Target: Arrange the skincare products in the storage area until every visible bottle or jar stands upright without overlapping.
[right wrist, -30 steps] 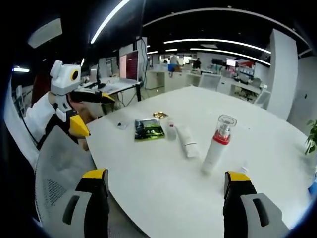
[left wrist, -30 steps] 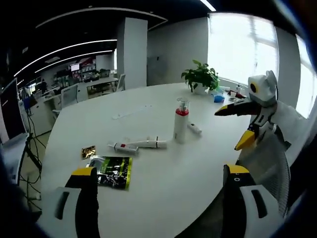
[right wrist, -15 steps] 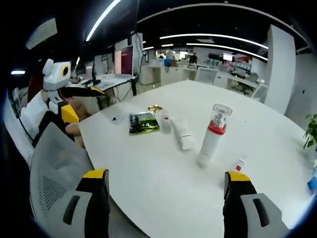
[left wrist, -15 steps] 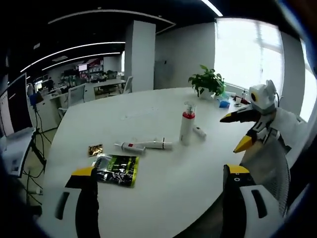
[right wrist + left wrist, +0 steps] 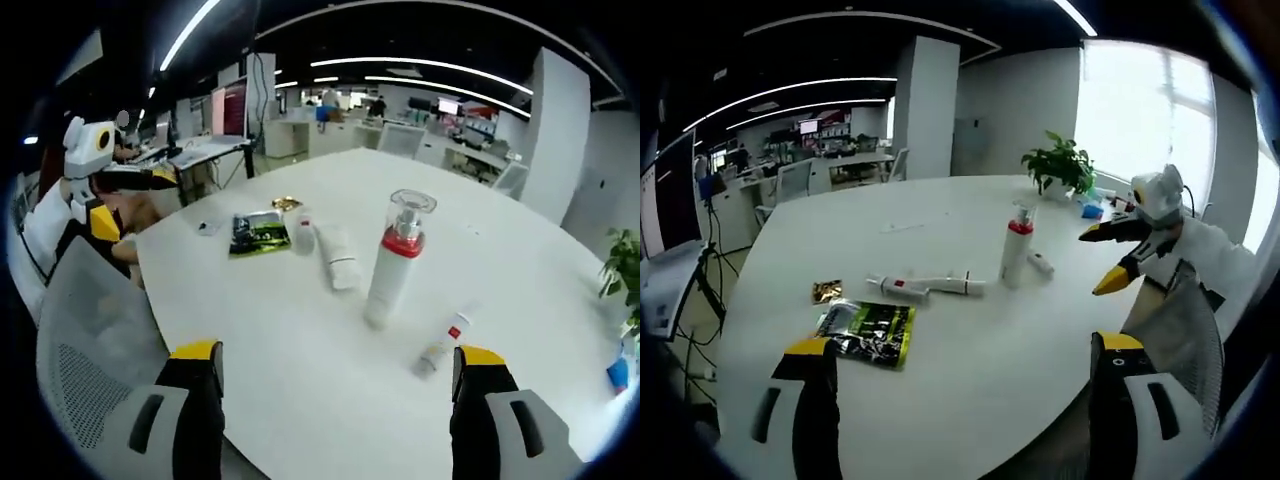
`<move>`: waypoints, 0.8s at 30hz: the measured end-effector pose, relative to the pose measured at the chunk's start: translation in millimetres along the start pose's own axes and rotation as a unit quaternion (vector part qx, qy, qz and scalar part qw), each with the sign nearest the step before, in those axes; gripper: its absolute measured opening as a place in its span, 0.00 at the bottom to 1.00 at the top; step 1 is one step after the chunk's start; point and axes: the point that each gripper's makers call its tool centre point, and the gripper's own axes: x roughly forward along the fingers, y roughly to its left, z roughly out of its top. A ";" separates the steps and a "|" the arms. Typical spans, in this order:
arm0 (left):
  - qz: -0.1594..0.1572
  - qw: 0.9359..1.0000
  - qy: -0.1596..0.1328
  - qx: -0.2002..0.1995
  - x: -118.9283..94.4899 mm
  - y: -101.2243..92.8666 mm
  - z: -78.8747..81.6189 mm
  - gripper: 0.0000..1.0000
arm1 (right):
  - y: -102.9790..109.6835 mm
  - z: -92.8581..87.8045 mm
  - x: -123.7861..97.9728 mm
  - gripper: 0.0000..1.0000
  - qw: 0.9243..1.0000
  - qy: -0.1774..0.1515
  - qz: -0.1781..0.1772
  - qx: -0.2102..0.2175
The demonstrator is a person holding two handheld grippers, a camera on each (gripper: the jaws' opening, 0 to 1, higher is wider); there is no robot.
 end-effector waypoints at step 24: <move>-0.019 1.000 0.008 -0.015 5.5 -2.4 -10.9 0.99 | -60.5 -12.0 37.4 0.83 0.998 0.024 -0.045 0.025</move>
